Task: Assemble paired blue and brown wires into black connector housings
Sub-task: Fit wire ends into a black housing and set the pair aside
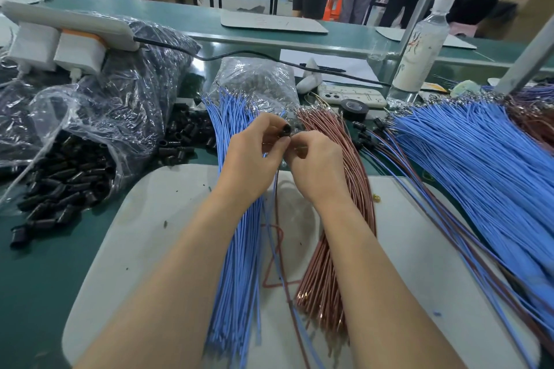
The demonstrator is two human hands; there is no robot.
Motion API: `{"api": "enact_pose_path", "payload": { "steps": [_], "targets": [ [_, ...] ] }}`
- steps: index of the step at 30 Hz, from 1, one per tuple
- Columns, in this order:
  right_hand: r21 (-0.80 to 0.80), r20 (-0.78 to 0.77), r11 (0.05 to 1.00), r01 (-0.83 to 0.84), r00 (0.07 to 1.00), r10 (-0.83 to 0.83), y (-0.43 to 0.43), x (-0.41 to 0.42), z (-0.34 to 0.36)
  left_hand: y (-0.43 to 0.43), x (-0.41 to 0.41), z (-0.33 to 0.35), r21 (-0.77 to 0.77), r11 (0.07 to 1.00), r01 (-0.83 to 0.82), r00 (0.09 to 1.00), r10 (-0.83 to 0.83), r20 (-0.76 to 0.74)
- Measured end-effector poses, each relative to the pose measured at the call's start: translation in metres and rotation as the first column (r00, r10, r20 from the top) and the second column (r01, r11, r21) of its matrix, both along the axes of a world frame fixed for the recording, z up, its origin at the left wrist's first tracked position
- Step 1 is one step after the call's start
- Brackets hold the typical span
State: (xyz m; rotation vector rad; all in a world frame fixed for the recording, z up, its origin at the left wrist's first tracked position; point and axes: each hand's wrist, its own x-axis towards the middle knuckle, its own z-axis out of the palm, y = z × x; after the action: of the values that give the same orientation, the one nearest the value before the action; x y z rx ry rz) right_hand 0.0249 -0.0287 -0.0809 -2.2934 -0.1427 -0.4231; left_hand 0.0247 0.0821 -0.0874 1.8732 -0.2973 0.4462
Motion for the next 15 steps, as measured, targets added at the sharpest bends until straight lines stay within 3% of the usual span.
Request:
{"api": "enact_pose_path", "payload": {
  "steps": [8,15],
  "targets": [
    [0.099,0.013,0.995,0.013,1.000,-0.014,0.0006,0.0005,-0.0016,0.0007,0.0015,0.0003,-0.052,0.999,-0.012,0.998,0.009,-0.057],
    [0.094,0.027,0.995,-0.010,1.000,0.008,-0.0003,-0.0005,-0.0025,0.0035,0.0016,0.0036,-0.075,0.997,-0.009,0.995,0.002,-0.101]
  ]
}}
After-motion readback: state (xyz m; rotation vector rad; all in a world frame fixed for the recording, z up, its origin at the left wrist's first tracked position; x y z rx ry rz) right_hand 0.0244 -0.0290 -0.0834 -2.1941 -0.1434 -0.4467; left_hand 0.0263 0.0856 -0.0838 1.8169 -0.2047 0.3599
